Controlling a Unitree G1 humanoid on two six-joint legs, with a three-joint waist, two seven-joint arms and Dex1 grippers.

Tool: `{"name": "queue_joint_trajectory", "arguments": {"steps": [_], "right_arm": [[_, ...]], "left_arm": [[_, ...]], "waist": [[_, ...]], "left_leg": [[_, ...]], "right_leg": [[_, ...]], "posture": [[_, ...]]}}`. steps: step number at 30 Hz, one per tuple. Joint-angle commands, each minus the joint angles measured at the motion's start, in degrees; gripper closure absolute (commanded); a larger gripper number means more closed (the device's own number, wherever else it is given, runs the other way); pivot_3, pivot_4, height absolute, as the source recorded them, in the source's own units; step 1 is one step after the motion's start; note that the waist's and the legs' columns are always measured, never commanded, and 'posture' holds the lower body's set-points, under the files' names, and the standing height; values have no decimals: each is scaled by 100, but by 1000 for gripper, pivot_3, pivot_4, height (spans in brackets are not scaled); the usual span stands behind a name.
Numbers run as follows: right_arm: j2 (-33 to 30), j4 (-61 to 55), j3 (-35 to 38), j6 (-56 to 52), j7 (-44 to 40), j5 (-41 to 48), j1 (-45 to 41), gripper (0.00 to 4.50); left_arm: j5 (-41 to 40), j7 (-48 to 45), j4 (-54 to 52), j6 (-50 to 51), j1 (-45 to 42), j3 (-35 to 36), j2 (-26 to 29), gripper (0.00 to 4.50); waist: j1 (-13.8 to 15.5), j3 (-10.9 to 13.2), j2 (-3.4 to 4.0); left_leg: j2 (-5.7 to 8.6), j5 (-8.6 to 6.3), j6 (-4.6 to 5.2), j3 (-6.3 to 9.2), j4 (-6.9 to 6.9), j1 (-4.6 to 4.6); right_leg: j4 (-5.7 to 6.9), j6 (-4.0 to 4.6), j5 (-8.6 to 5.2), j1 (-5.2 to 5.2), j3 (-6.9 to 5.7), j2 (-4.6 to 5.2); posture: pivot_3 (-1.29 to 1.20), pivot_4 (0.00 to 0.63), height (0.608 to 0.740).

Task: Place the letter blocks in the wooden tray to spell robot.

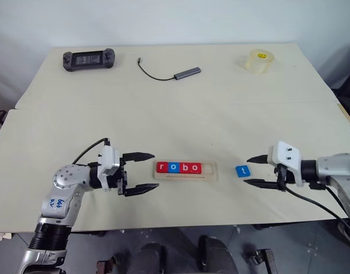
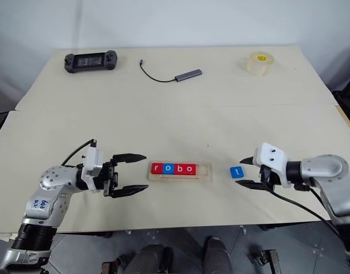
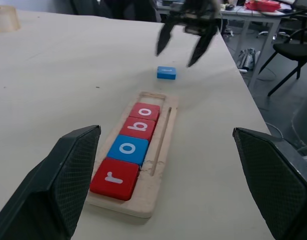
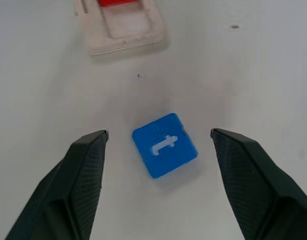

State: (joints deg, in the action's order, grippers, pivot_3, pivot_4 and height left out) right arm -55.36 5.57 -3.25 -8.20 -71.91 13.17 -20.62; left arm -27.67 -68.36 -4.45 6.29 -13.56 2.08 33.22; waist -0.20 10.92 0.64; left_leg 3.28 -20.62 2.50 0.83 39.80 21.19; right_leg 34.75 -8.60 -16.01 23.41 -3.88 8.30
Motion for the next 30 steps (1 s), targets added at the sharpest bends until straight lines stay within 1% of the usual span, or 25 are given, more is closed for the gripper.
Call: {"name": "queue_joint_trajectory", "arguments": {"steps": [1, 2, 5, 9, 12, 14, 18, 22, 26, 30], "right_arm": [[145, 847, -249, 661, -373, -299, -495, 1072], [200, 1015, -326, 716, -475, -337, -622, 1072], [256, 1333, -525, 782, -834, -417, -830, 1711], [297, 1539, -617, 930, -1033, -481, -983, 3051], [370, 1543, -577, 937, -1060, -458, -1141, 3051], [449, 1256, -515, 639, -1048, -307, -1279, 3051], [606, 37, -558, -665, -1092, 212, -1468, 3051], [844, -365, -766, -1326, -775, 64, -1660, 3051], [971, -250, -953, -1268, -678, -150, -1767, 3051], [1114, -72, -1214, -1190, -712, -345, -1829, 3051]], "left_arm": [[-130, 26, -323, 47, 120, 90, 75, 0], [-135, 31, -346, 52, 147, 115, 95, 0], [-129, 126, -429, 77, 216, 195, 127, 0], [-138, 199, -497, 87, 272, 237, 156, 0], [-120, 231, -489, 80, 270, 242, 150, 0], [-103, 260, -474, 59, 261, 240, 134, 0], [-69, 311, -443, 1, 251, 204, 75, 0], [-29, 356, -434, -46, 261, 150, 11, 0], [-16, 399, -428, -85, 264, 128, -41, 0], [2, 452, -445, -139, 301, 150, -80, 0]], "waist": [[20, 0, 0], [19, 0, 0], [24, 0, 1], [20, 0, 1], [20, 0, 1], [15, 0, 1], [12, 2, 6], [14, 2, 6], [85, 2, 6], [86, 2, 6]], "left_leg": [[0, 0, -1, 4, 0, 1], [0, 0, -1, 8, 2, 4], [1, 0, -2, 15, 6, 8], [0, -1, -4, 18, 11, 8], [0, -1, -4, 18, 14, 8], [0, -2, -5, 18, 15, 8], [-3, -2, -8, 18, 15, 9], [-6, -4, -11, 20, 15, 9], [6, -4, -10, 24, 17, 12], [6, -4, -10, 23, 16, 12]], "right_leg": [[-1, 0, 0, 0, -4, 1], [-2, 0, 0, 0, -9, 2], [-6, 1, 0, -4, -18, 4], [-5, 1, 0, -7, -21, 5], [-4, 1, 0, -7, -21, 5], [-3, 0, 0, -7, -20, 5], [1, 2, -1, -2, -21, 5], [0, 3, -2, -3, -23, 3], [0, 3, -1, -4, -27, 12], [0, 3, -1, -3, -27, 10]], "posture": [[0, 150, 740], [0, 150, 740], [0, 150, 740], [0, 150, 740], [0, 150, 740], [0, 150, 740], [0, 150, 740], [0, 150, 740], [0, 150, 740], [0, 150, 740]]}}
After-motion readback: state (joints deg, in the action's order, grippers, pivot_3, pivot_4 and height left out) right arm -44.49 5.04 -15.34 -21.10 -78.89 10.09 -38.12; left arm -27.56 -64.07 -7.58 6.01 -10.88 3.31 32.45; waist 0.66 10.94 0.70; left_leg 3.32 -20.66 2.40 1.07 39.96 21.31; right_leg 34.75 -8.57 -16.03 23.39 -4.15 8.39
